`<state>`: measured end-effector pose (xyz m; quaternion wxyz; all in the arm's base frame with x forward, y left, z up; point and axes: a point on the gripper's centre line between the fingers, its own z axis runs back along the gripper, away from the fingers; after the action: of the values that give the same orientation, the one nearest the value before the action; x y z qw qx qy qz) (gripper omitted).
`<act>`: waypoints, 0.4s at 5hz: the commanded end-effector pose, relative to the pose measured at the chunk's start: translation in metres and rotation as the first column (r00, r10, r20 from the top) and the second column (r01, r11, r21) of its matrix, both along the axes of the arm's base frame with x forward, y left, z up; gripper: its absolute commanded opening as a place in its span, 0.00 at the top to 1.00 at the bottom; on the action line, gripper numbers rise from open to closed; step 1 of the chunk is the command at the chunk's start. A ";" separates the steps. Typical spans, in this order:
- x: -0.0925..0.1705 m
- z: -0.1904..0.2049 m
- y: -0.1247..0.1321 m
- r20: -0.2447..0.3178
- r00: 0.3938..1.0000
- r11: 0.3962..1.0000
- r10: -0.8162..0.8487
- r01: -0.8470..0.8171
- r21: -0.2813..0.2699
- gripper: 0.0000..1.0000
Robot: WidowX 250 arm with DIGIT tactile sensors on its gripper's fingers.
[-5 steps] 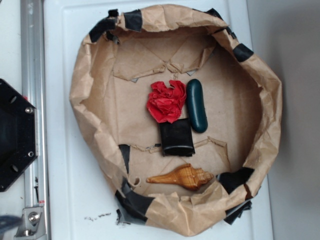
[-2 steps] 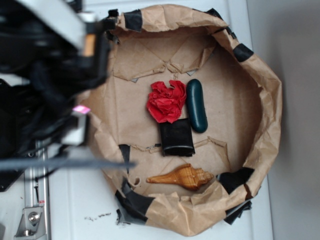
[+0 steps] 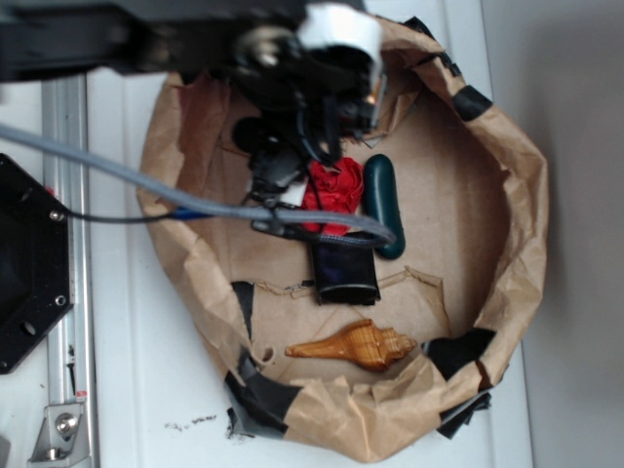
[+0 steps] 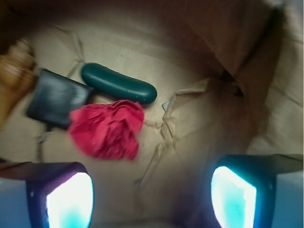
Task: Grab the red paper.
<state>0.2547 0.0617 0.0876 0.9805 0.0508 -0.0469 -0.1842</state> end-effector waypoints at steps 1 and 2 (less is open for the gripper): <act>0.006 -0.077 -0.042 -0.144 0.969 0.976 -0.199 0.183 -0.115 0.00; 0.013 -0.076 -0.064 -0.114 0.964 0.953 -0.240 0.212 -0.216 0.00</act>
<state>0.2686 0.0161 0.0184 0.9684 -0.0576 -0.0030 -0.2425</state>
